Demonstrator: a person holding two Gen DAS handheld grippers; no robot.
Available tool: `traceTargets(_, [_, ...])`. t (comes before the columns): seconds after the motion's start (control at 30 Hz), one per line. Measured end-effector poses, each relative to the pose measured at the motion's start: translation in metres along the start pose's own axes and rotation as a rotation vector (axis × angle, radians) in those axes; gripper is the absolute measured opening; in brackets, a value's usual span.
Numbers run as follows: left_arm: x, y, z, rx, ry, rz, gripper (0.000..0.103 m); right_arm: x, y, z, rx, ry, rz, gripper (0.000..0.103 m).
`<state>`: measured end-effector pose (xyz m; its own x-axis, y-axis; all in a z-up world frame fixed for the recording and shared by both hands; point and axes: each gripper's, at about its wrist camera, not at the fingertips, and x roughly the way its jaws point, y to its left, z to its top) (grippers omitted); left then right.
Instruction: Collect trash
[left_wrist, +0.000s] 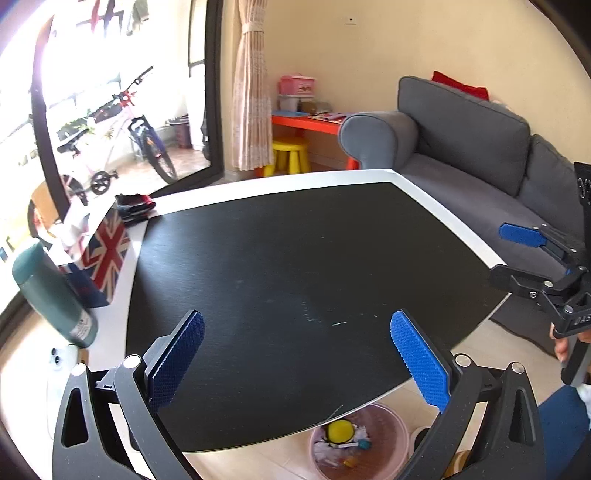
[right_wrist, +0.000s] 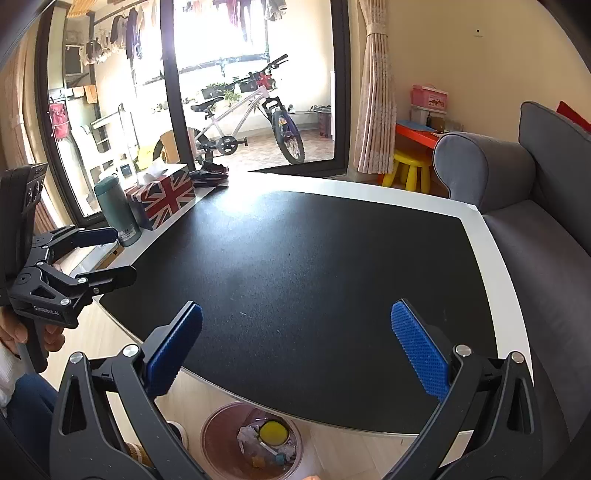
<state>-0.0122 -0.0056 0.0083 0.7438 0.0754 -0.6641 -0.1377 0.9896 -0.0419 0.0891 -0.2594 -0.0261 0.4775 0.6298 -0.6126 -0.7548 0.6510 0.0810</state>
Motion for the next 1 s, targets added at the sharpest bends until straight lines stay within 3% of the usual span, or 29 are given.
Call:
traceTargets(0.47, [-0.0009, 0.0024, -0.0020, -0.017, -0.005, -0.076, 0.097, 0.0022, -0.0025, -0.0006, 0.004, 0.014, 0.002, 0.100])
traceTargets(1.0, [-0.0018, 0.0036, -0.0030, -0.031, -0.003, -0.085, 0.097, 0.0032, -0.0031, -0.0012, 0.002, 0.017, 0.002, 0.100])
